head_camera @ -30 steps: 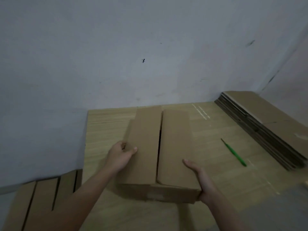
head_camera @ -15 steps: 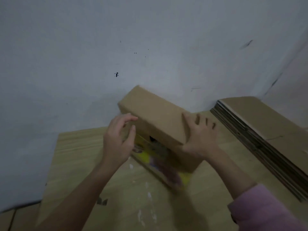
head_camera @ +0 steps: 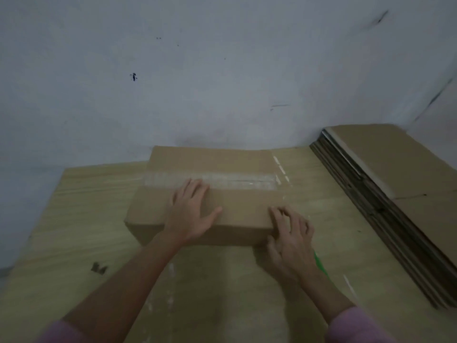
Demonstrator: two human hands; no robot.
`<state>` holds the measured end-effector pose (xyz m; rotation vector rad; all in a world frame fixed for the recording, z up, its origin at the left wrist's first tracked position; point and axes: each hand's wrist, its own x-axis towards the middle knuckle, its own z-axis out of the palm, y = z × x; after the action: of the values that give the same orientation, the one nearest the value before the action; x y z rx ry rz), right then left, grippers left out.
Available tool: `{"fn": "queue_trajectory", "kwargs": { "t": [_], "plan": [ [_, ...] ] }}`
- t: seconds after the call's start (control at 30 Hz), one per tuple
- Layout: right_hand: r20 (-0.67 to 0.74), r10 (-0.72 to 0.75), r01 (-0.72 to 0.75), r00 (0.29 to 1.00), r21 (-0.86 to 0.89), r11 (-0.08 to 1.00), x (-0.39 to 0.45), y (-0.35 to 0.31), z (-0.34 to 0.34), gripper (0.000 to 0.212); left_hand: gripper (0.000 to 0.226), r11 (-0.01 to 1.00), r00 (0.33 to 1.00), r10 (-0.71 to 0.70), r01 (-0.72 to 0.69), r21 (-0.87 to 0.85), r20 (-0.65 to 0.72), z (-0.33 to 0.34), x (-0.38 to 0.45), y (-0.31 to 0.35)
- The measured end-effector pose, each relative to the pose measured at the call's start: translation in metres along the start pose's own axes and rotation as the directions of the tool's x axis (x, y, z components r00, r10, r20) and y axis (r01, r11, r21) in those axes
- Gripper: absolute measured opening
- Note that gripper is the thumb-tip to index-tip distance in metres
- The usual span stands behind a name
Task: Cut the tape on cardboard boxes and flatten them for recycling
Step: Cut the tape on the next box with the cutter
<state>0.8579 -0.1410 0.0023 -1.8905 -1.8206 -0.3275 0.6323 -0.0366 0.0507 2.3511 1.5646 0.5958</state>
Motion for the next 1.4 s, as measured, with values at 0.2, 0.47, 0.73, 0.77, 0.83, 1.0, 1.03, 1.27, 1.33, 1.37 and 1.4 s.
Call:
{"fn": "queue_trajectory", "kwargs": {
  "t": [0.2,0.47,0.73,0.77,0.83,1.0,1.03,1.27,1.33,1.37,1.4],
  "plan": [
    [0.333,0.609,-0.572,0.719,-0.214,0.792,-0.027,0.053,0.003,0.041,0.127,0.967,0.986,-0.121,0.091,0.240,0.116,0.015,-0.006,0.015],
    [0.238,0.502,-0.555,0.832,0.314,0.770,0.010,0.069,-0.004,0.019,0.111,0.985,0.996,-0.012,-0.003,0.170,0.089,0.005,-0.026,-0.006],
    [0.123,0.276,-0.276,0.953,0.726,0.630,0.078,0.007,-0.027,0.012,0.047,0.944,0.997,0.066,-0.076,-0.322,-0.040,-0.028,-0.053,-0.045],
    [0.155,0.261,-0.286,0.953,0.743,0.605,0.083,-0.002,-0.026,0.011,0.043,0.908,1.000,0.010,-0.019,-0.419,-0.023,-0.033,-0.051,-0.045],
    [0.213,0.207,-0.295,0.955,0.758,0.581,0.094,-0.020,-0.021,0.017,0.030,0.887,0.992,-0.116,0.080,-0.455,-0.052,-0.042,-0.043,-0.045],
    [0.271,0.071,-0.258,0.960,0.760,0.597,0.120,-0.076,-0.004,0.015,0.039,0.926,0.888,-0.375,0.345,-0.153,-0.265,-0.054,-0.007,-0.074],
    [0.297,0.050,-0.265,0.954,0.750,0.606,0.124,-0.089,0.000,0.014,0.043,0.900,0.867,-0.436,0.417,-0.128,-0.241,-0.056,0.000,-0.082],
    [0.520,-0.098,-0.317,0.848,0.647,0.694,0.141,-0.161,0.029,0.038,0.056,0.787,0.794,-0.608,0.603,-0.134,0.002,-0.042,0.007,-0.103],
    [0.508,-0.188,-0.212,0.841,0.628,0.749,0.148,-0.173,0.035,0.041,0.041,0.822,0.826,-0.563,0.555,-0.123,-0.031,-0.043,0.007,-0.100],
    [0.485,-0.229,-0.146,0.844,0.620,0.771,0.152,-0.178,0.037,0.041,0.039,0.829,0.831,-0.553,0.542,-0.139,-0.059,-0.044,0.007,-0.098],
    [0.460,-0.269,-0.080,0.846,0.609,0.789,0.154,-0.182,0.040,0.041,0.037,0.826,0.827,-0.556,0.539,-0.166,-0.082,-0.045,0.007,-0.098]
  ]
}}
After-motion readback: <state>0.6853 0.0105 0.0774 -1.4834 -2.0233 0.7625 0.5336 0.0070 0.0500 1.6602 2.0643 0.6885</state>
